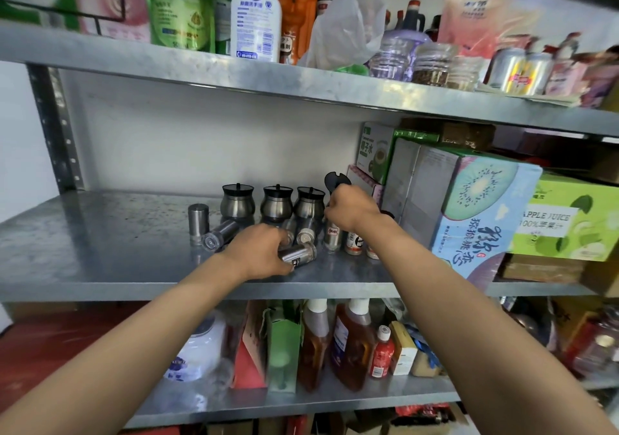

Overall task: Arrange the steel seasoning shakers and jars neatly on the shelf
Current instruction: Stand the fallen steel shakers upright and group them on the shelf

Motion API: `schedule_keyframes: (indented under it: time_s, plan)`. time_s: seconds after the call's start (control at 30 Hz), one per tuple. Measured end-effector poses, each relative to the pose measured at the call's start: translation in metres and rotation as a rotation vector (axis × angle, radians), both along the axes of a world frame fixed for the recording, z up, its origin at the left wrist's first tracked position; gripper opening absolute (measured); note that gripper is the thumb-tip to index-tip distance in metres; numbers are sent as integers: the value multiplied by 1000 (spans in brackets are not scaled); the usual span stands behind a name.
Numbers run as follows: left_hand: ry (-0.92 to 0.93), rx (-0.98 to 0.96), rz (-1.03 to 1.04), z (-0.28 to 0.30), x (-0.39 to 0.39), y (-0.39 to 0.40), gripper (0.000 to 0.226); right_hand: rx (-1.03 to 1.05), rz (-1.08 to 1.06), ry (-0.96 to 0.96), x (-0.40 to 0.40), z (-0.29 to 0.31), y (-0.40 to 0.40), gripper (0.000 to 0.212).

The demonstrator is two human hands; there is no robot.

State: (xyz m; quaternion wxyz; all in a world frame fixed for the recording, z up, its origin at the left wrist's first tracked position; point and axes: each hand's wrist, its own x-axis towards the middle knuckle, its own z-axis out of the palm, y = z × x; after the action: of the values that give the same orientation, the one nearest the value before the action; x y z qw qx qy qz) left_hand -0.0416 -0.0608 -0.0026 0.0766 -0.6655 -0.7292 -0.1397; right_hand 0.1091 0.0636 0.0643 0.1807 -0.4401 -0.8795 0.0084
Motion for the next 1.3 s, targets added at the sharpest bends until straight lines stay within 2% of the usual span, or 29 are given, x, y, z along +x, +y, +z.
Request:
schedule_keyframes:
  time_s: [0.27, 0.47, 0.67, 0.9, 1.03, 1.3]
  plan:
    - [19, 19, 71, -3, 1, -1, 28, -21, -1, 14, 9, -1, -9, 27]
    - [-128, 88, 65, -1, 7, -2, 30, -33, -5, 77, 14, -2, -12, 22]
    - [-289, 189, 18, 16, 18, 16, 42, -48, -19, 187, 21, 0, -5, 20]
    - [-448, 244, 19, 25, 30, 46, 39, -90, -27, 259, 25, 4, 5, 20]
    - [-458, 216, -25, 22, 38, 58, 38, -69, -24, 314, 30, 6, 10, 28]
    - [-388, 175, -74, 14, 45, 69, 37, -121, -46, 372, 31, 0, 18, 27]
